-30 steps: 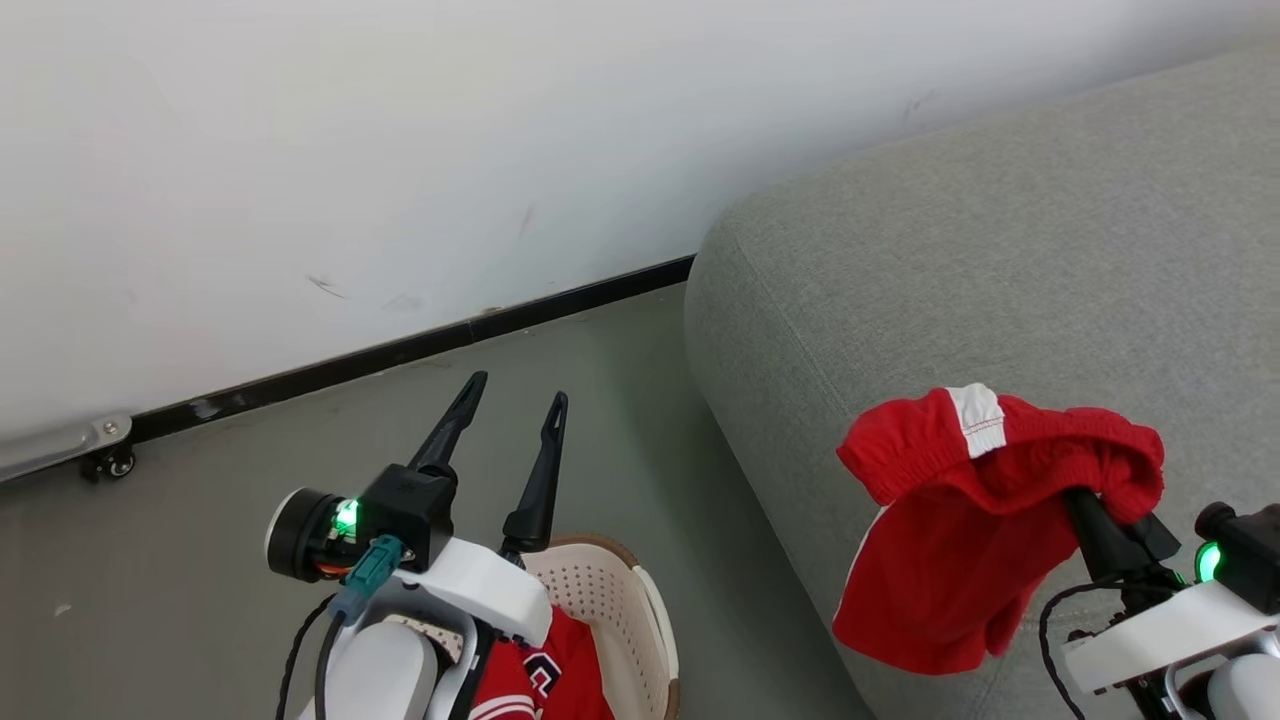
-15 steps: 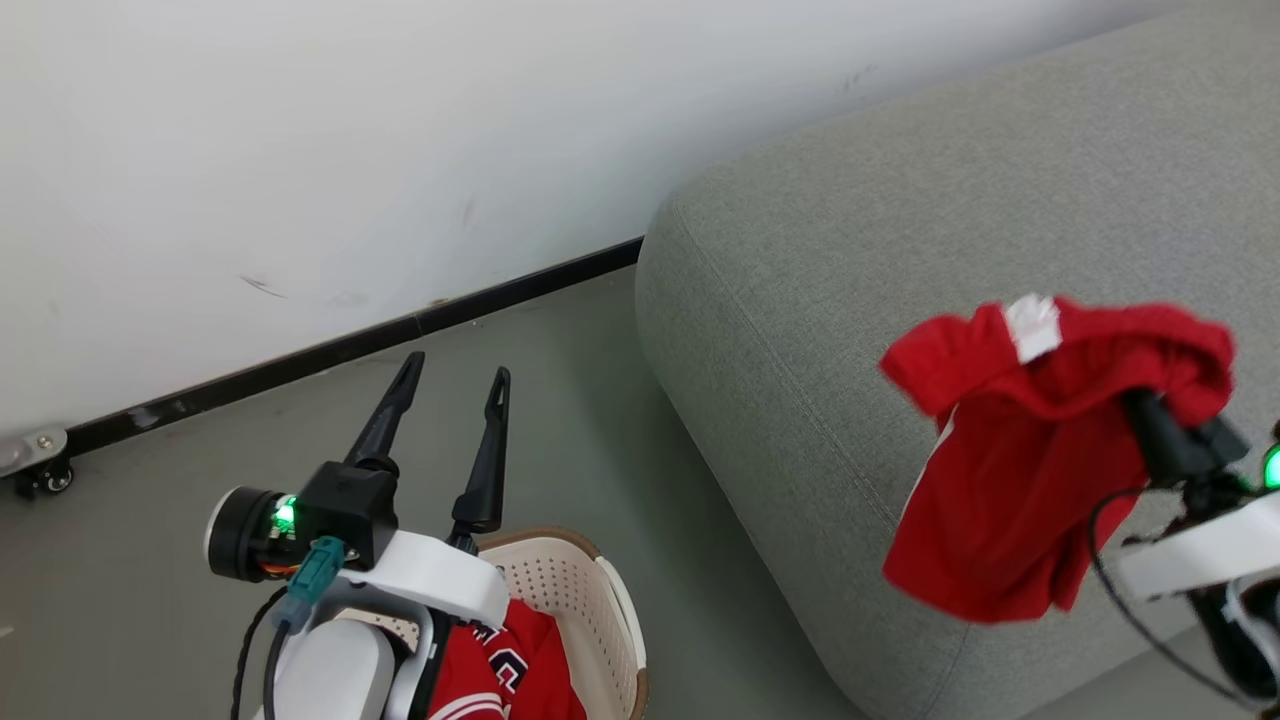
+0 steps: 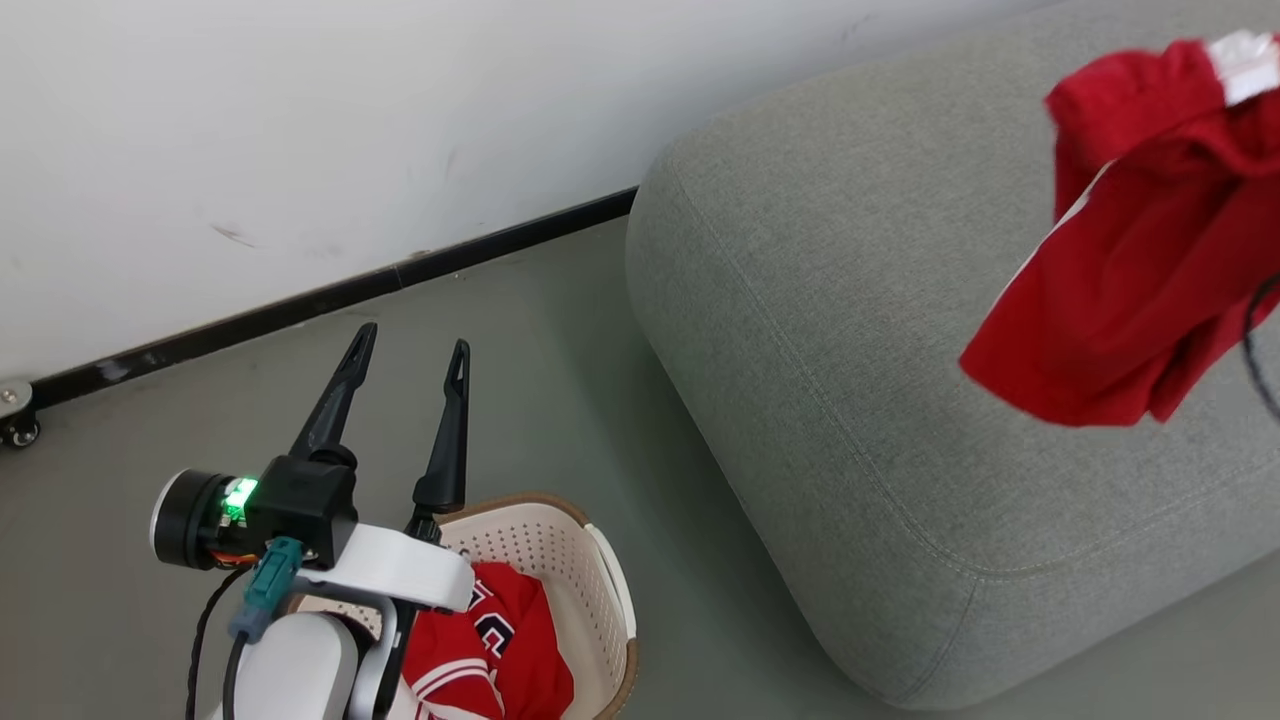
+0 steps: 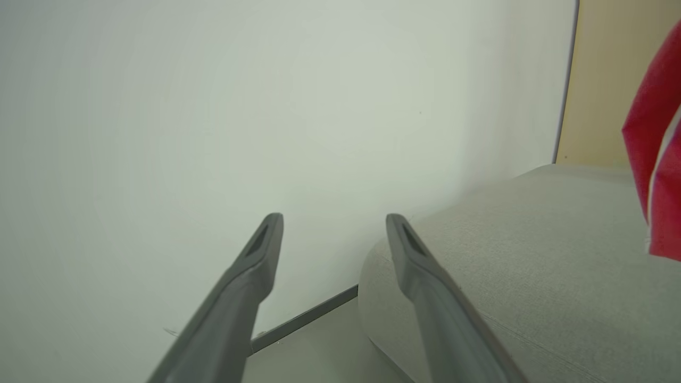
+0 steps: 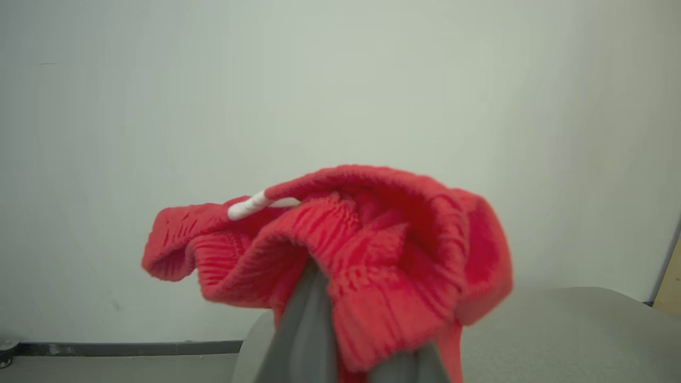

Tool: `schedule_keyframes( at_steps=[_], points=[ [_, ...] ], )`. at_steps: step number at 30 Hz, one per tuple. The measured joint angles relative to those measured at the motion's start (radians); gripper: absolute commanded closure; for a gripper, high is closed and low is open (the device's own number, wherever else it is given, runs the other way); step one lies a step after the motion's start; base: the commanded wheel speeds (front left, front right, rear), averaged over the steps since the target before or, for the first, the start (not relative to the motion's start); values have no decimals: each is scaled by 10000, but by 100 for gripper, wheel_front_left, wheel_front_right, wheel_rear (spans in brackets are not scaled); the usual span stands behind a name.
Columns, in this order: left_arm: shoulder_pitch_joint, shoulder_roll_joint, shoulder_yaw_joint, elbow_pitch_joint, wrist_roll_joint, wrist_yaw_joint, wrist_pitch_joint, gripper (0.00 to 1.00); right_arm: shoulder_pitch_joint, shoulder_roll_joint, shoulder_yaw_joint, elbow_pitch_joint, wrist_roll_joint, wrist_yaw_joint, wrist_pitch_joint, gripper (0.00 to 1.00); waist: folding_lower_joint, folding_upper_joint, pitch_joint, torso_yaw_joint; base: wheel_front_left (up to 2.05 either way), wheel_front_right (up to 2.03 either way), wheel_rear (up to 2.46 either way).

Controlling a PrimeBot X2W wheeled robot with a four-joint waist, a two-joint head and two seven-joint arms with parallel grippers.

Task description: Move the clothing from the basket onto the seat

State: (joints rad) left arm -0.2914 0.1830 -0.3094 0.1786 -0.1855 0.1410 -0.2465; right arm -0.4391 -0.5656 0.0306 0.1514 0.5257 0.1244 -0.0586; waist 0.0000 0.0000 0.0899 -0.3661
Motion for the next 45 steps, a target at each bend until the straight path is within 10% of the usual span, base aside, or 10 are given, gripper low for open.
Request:
schedule_keyframes(
  at_steps=[45],
  points=[
    [-218, 899, 67, -2934, 639, 88, 1501, 0, -4237, -1628, -458, 4984, -612, 2, 153, 100, 0, 0, 2560, 1731, 0, 0, 0]
  ],
)
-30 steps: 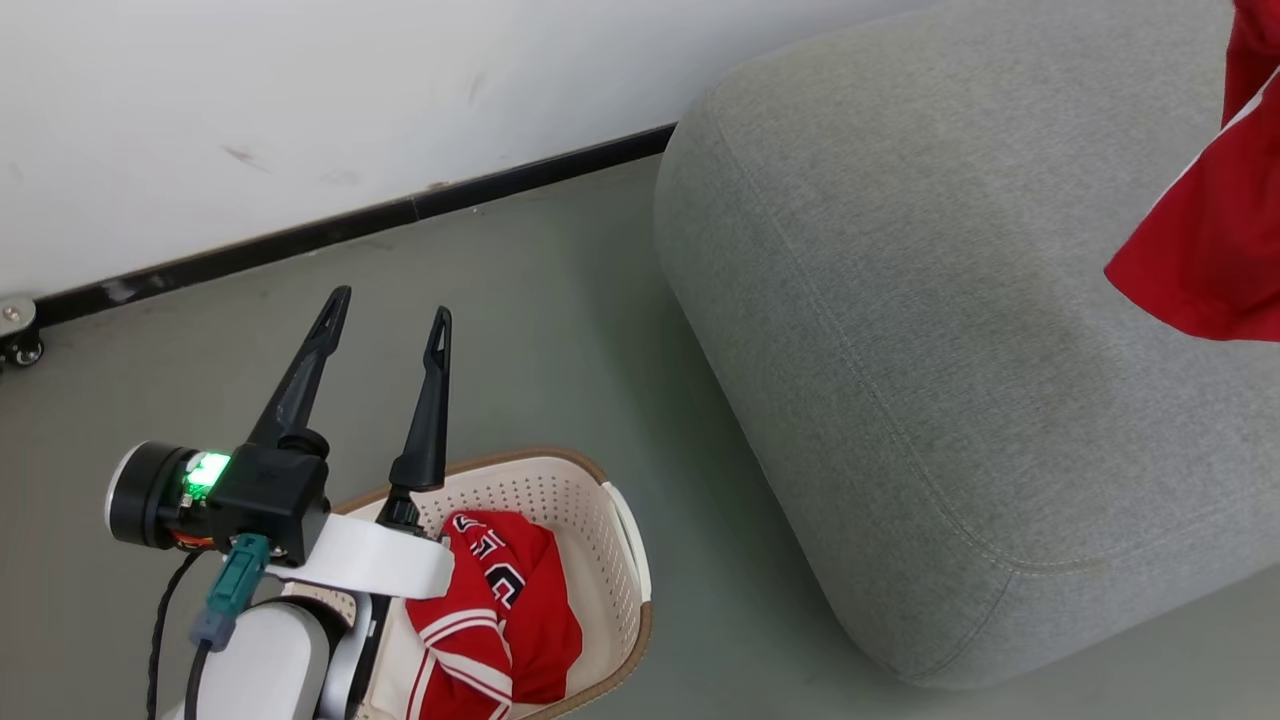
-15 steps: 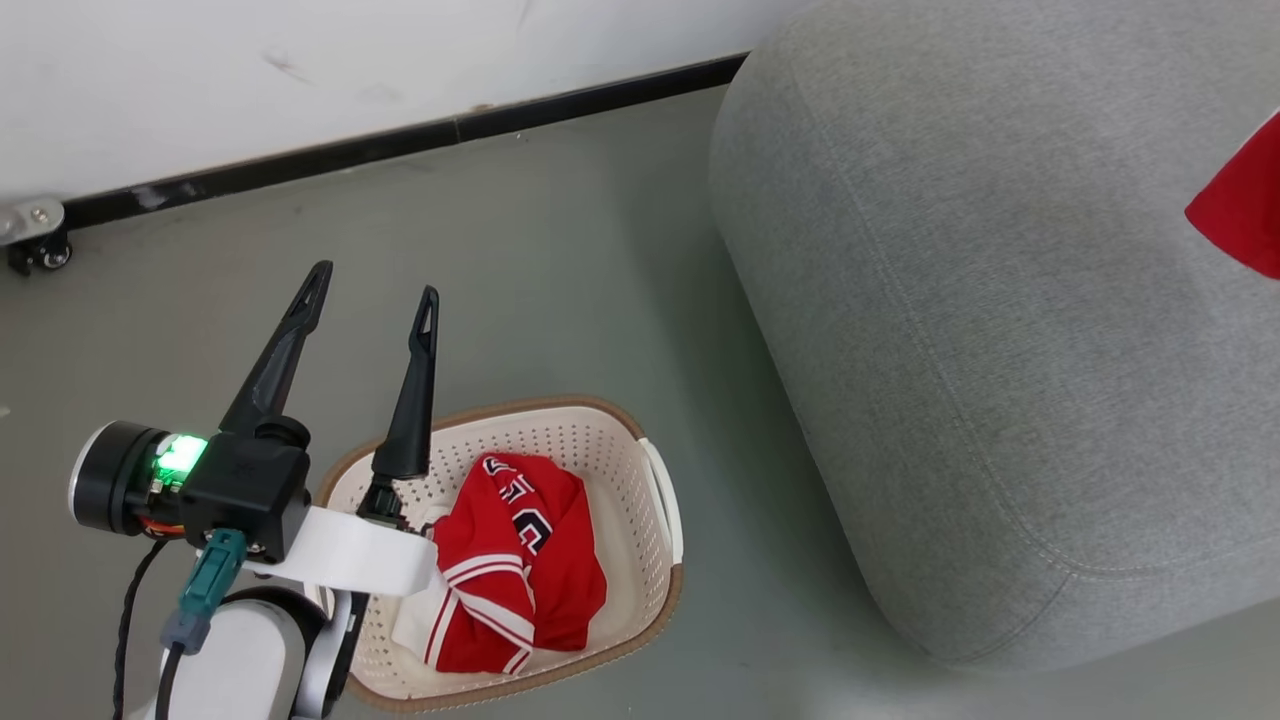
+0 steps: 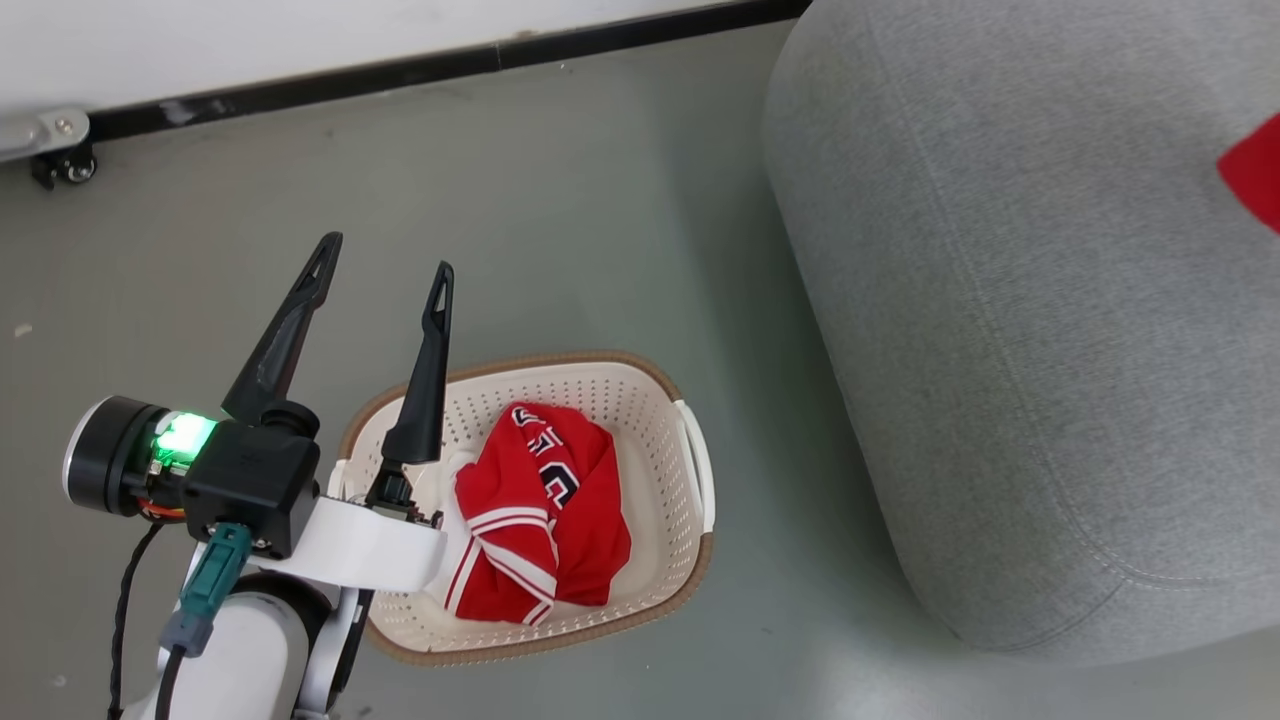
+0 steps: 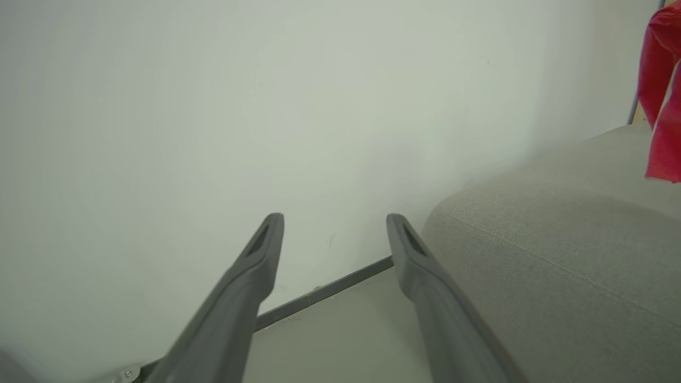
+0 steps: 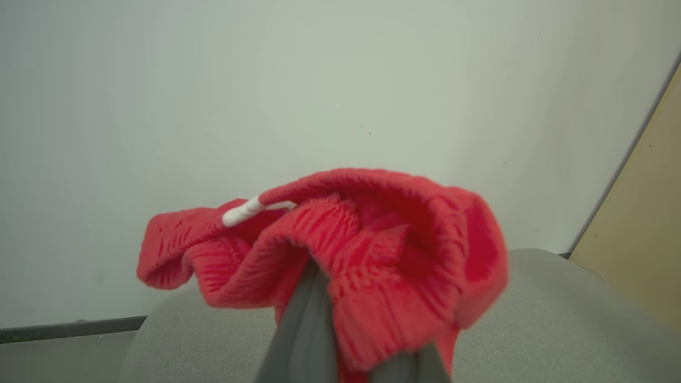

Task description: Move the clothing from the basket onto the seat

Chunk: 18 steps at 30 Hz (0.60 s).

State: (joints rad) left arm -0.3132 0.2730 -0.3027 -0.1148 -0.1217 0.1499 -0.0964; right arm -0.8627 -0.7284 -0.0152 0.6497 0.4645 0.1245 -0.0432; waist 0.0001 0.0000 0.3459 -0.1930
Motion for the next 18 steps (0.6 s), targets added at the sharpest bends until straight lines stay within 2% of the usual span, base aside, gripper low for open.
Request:
schedule_keyframes(
  at_steps=[18],
  points=[
    [-425, -12, -117, -180, 31, -2, 174, 0, 320, 903, -29, 2334, -324, 0, -940, 100, 0, 0, 860, 523, 0, 0, 0]
  ],
)
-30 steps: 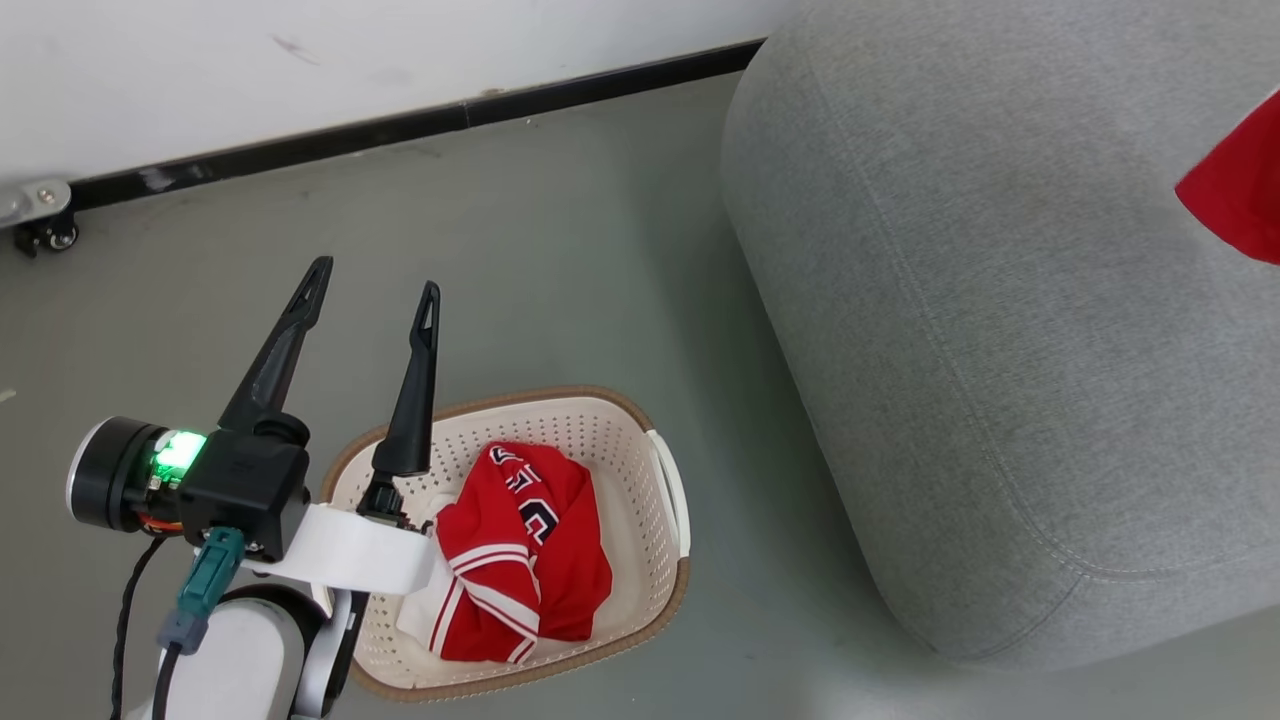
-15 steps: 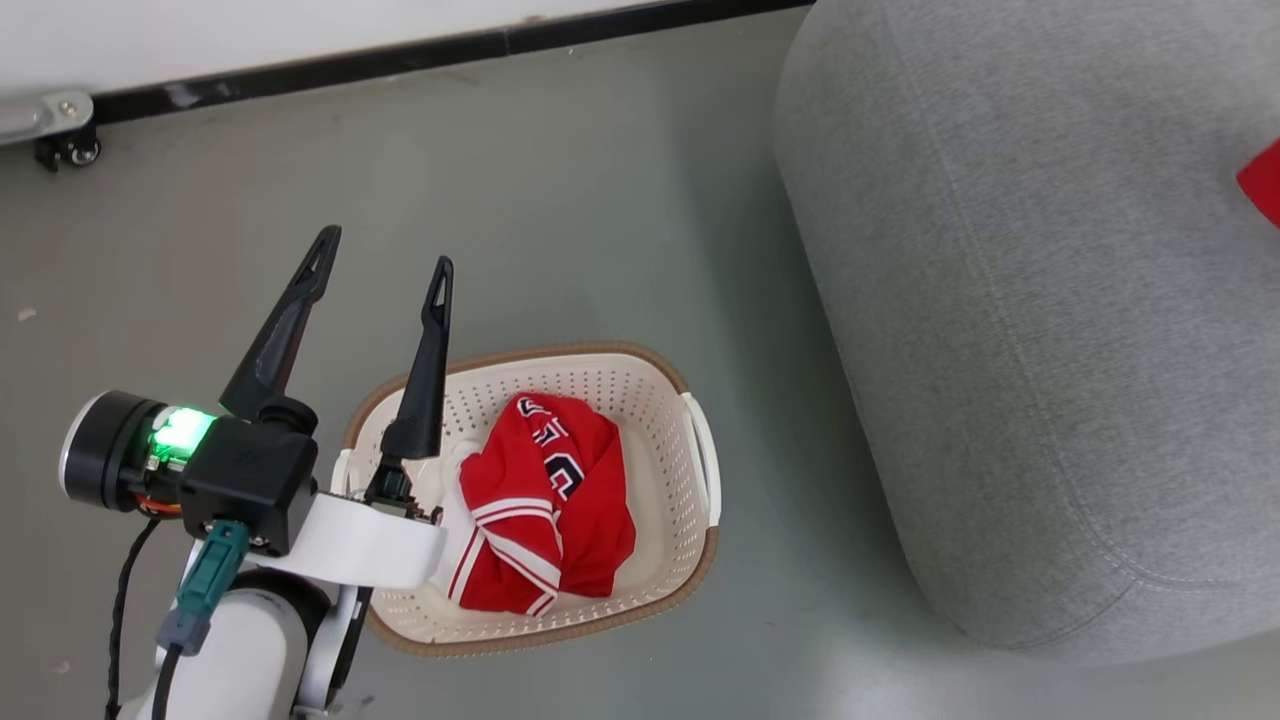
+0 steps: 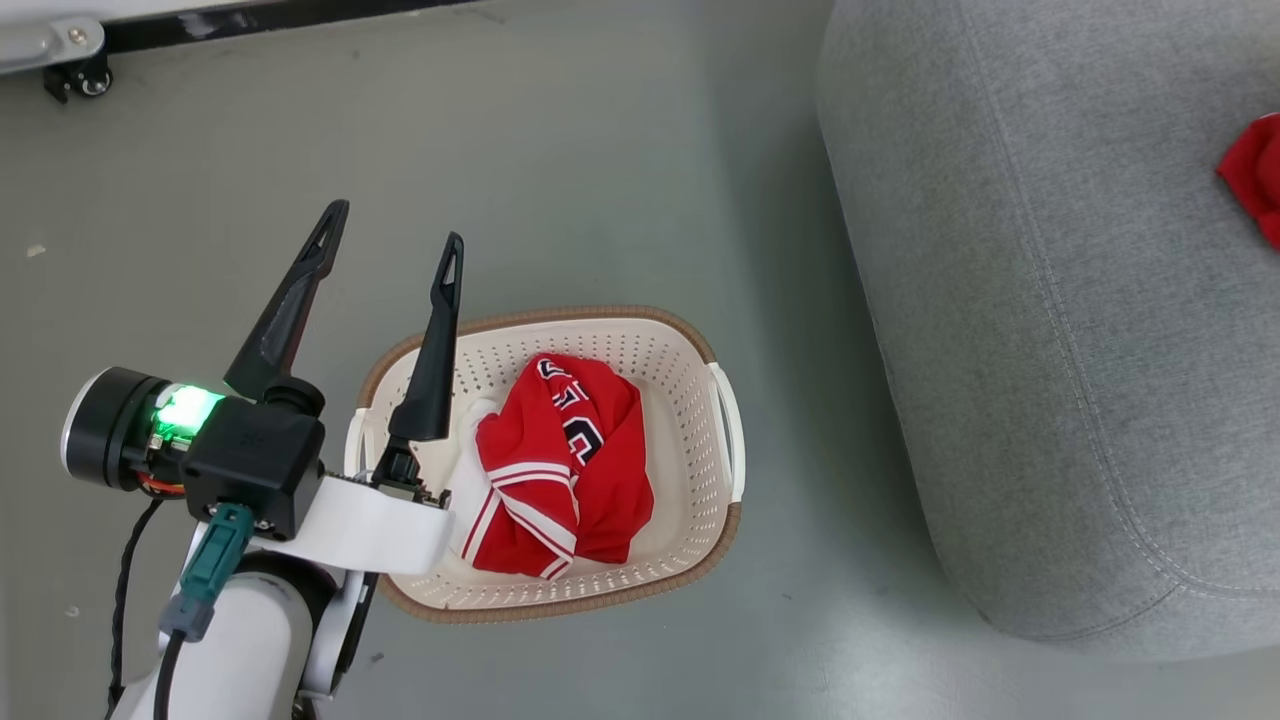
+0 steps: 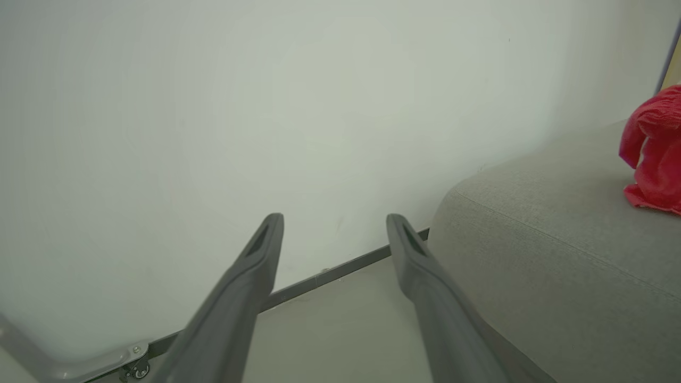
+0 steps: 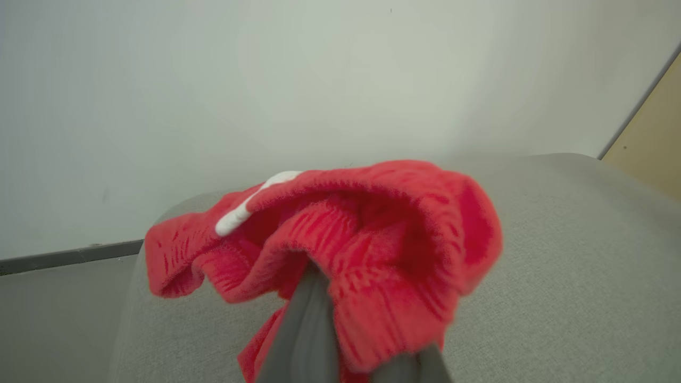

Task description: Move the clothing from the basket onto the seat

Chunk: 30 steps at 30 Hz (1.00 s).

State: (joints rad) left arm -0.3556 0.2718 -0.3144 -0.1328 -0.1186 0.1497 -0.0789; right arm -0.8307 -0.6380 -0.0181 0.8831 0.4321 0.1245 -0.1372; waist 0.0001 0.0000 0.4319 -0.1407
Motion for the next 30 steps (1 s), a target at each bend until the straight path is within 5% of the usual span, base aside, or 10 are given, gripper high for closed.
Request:
schedule_keyframes(
  at_steps=[14, 16, 17, 18, 30],
  points=[
    [-140, -19, 25, 502, -4, 0, -67, 0, 732, 1039, -29, 1237, 35, 0, -403, 99, 0, 0, 51, -198, 0, 0, 0],
    [-140, -19, 25, 566, -12, 0, -88, 0, 734, 1156, -73, 1361, 33, 0, -405, 59, 0, 0, 9, -239, 0, 0, 0],
    [-140, -15, 25, 593, -13, -2, -94, 0, 732, 1202, -115, 1455, 33, 0, -405, 23, 0, 0, -13, -260, 0, 0, 0],
    [-139, -6, 27, 617, -13, -2, -94, 0, 733, 1241, -146, 1555, 36, 0, -403, 0, 0, 0, -32, -280, 0, 0, 0],
    [-137, -42, 58, 790, -125, -2, -188, 0, 785, 1335, -142, 1904, 284, 0, -391, 0, 1, 0, -163, -508, 0, 0, 0]
  ],
)
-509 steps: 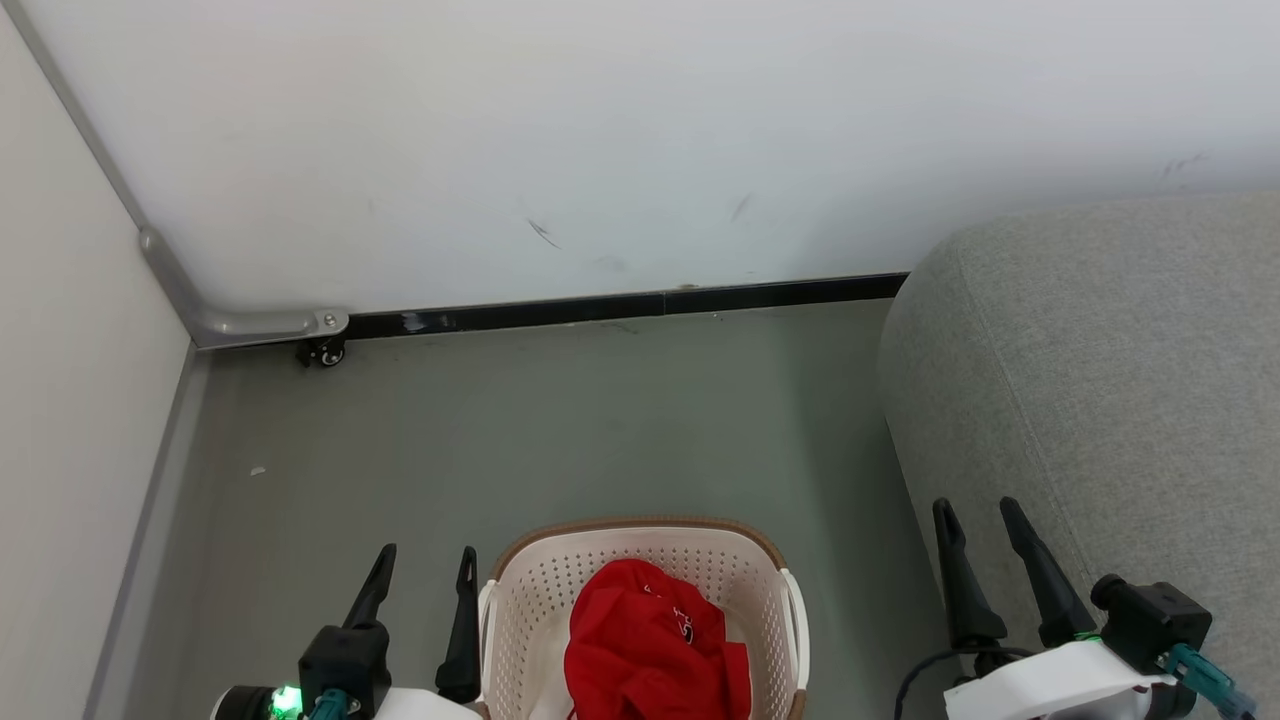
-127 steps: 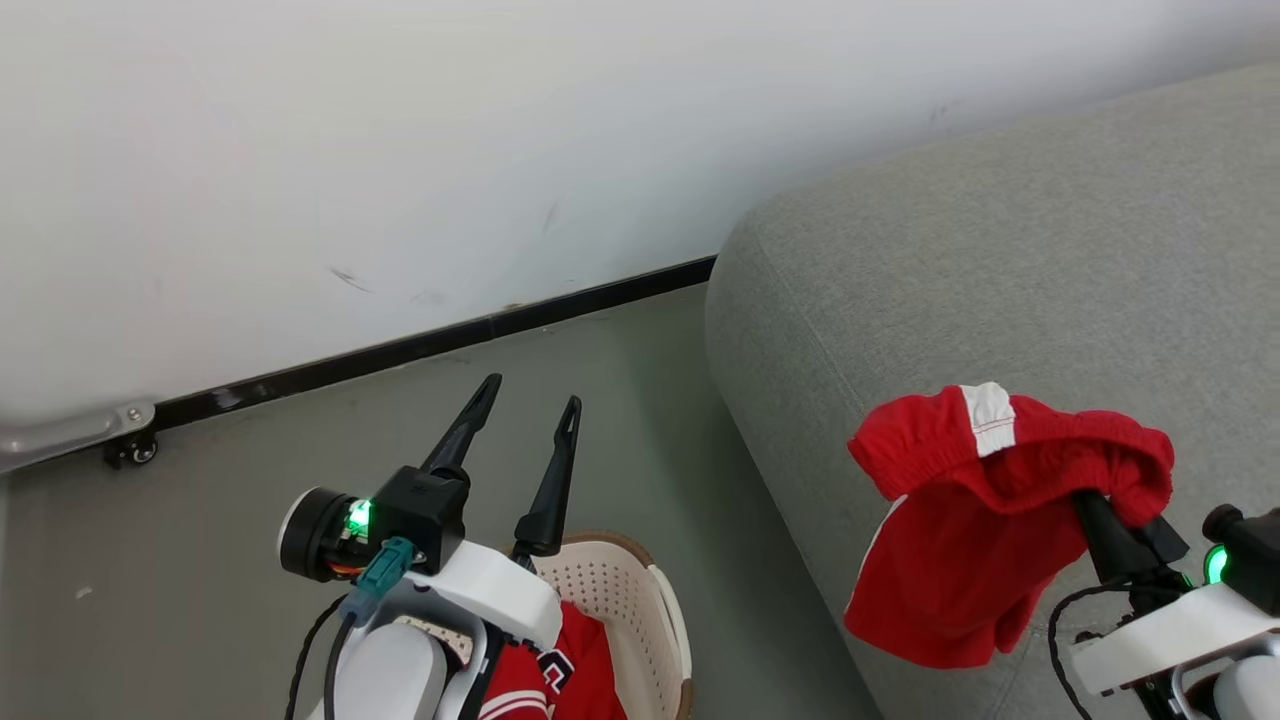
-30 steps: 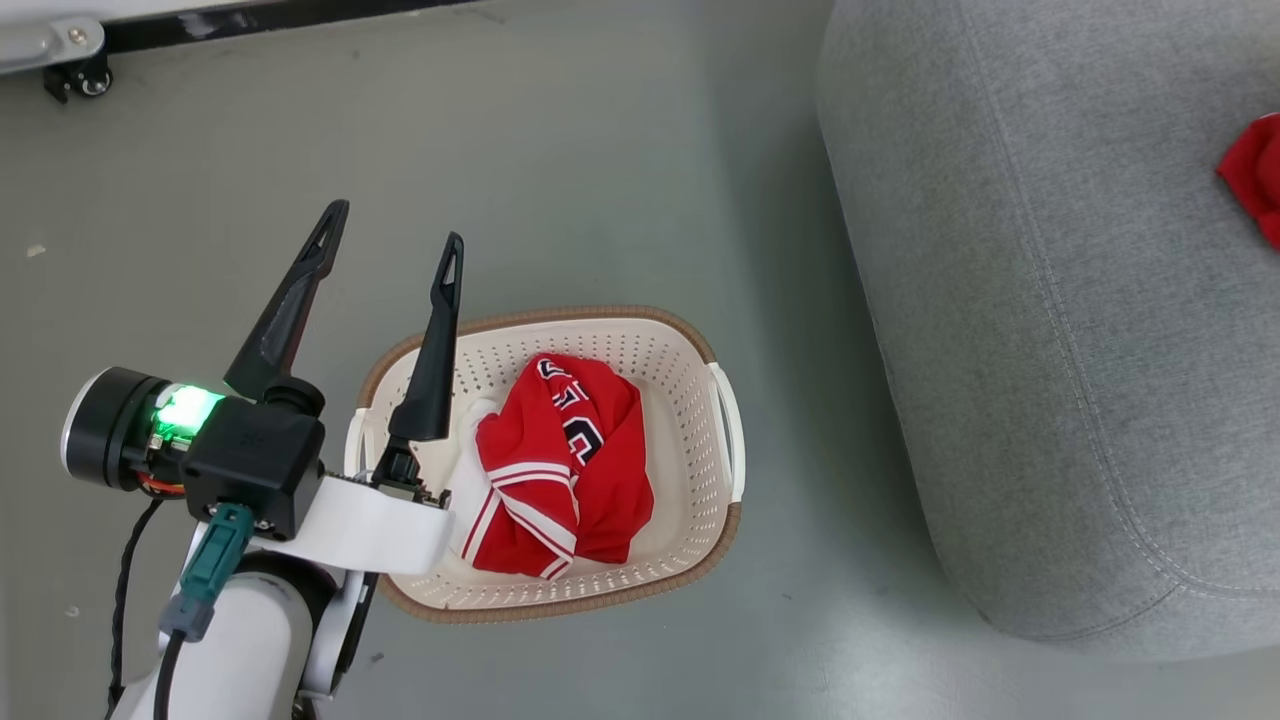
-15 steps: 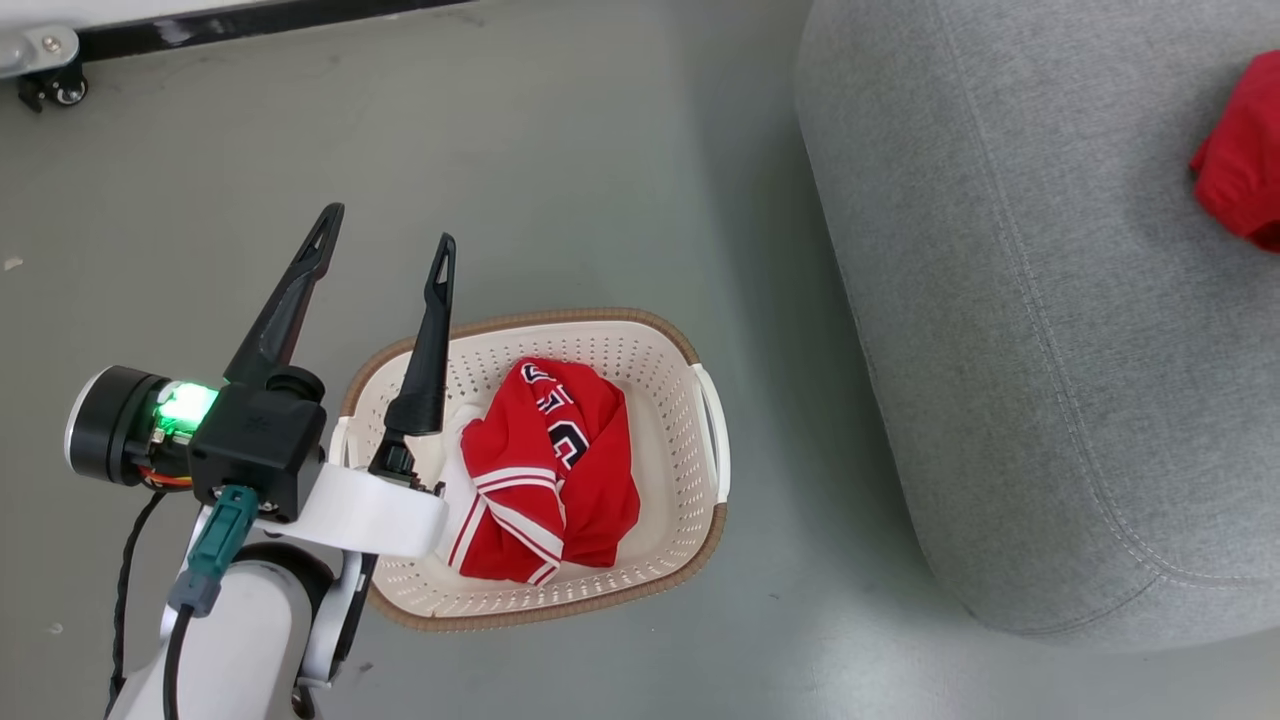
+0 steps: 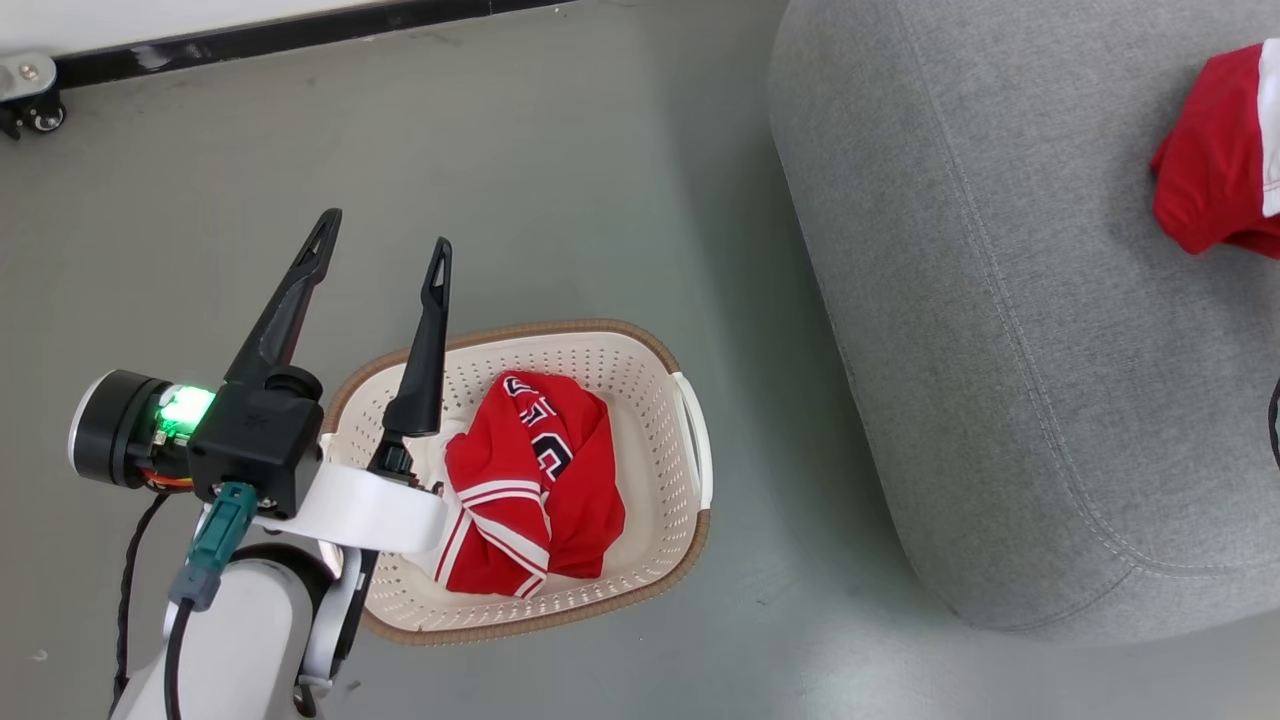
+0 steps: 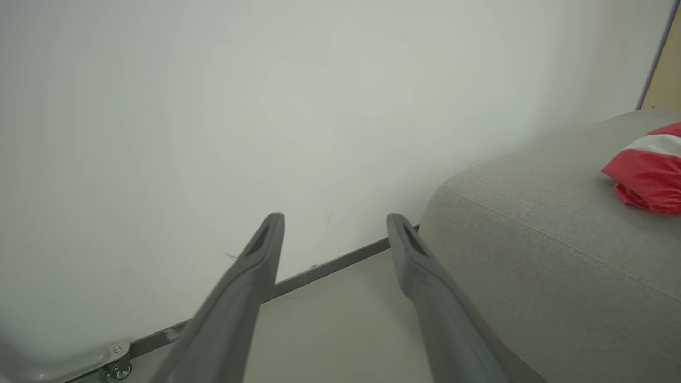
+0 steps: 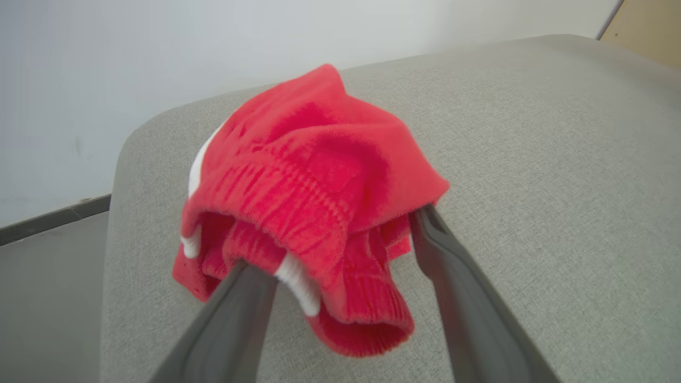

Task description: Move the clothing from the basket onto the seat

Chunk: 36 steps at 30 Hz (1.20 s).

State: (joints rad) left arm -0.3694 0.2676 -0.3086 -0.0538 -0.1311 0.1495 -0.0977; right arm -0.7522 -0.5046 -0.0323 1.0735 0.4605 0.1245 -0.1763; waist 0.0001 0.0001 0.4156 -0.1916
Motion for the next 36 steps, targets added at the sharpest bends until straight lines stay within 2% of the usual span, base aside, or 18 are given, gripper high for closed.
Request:
schedule_keyframes(
  at_steps=[13, 21, 36],
  points=[
    [33, -213, 205, 364, -257, 104, -364, 0, 927, 13, 100, -512, 360, 0, -456, 0, 0, 0, -224, -302, 0, 0, 0],
    [212, -244, 420, 552, -359, 278, -616, 0, 1730, 136, 669, -970, 410, 0, -462, 0, 0, 0, -388, -454, 0, 0, 0],
    [388, -245, 573, 698, -514, 353, -800, 0, 2431, 291, 1797, -2240, 614, 0, 268, 0, -1, 0, -540, -741, 0, 0, 0]
  ],
)
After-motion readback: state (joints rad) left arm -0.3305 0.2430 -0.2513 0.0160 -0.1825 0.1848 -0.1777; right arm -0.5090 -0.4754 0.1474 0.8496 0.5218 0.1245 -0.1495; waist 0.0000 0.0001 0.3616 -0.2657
